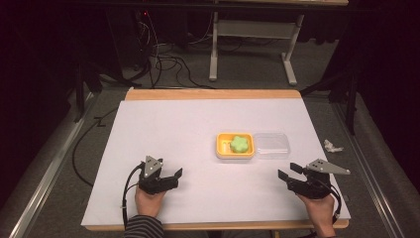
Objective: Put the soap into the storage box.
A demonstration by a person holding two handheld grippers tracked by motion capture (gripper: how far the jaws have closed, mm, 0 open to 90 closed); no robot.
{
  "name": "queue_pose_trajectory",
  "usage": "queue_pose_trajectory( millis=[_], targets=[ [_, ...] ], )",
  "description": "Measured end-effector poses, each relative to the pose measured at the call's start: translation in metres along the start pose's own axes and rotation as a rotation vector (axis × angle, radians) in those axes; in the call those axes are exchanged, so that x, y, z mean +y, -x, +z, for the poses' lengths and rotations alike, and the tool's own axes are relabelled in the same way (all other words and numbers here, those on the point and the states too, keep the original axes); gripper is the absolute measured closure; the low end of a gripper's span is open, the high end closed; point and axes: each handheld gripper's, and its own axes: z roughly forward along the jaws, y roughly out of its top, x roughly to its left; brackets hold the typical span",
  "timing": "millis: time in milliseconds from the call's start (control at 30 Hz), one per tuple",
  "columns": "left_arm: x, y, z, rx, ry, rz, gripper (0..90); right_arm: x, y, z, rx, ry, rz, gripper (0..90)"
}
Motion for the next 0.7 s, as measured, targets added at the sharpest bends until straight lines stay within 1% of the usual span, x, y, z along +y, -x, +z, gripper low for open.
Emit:
queue_pose_trajectory(
  millis=[67,100,133,200,267,433,500,600,700],
  targets=[
    [0.000,0.000,0.000,-0.001,0.003,0.007,16.9,-0.002,-0.001,0.003,0.002,-0.009,0.008,41.8],
    [0.000,0.000,0.000,-0.001,0.003,0.007,16.9,-0.002,-0.001,0.003,0.002,-0.009,0.008,41.8],
    [0.000,0.000,0.000,-0.001,0.003,0.003,16.9,-0.005,-0.001,0.007,0.004,-0.011,0.012,41.8],
    [0.000,0.000,0.000,-0.001,0.001,0.001,16.9,-0.006,-0.001,0.008,0.002,-0.014,0.011,41.8],
    [0.000,0.000,0.000,-0.001,0.002,0.003,16.9,-0.008,-0.001,0.014,0.001,-0.025,0.008,41.8],
    [0.000,0.000,0.000,-0.001,0.003,0.004,16.9,-0.009,-0.003,0.021,-0.005,-0.039,0.013,41.9],
    [0.000,0.000,0.000,-0.002,0.003,0.006,16.9,-0.009,-0.002,0.024,-0.007,-0.040,0.005,41.9],
    [0.000,0.000,0.000,-0.002,0.003,0.004,16.9,-0.010,-0.003,0.028,-0.010,-0.046,0.009,41.9],
    [0.000,0.000,0.000,0.002,0.004,0.011,16.7,-0.011,-0.003,0.033,-0.014,-0.051,0.008,41.9]
  ],
)
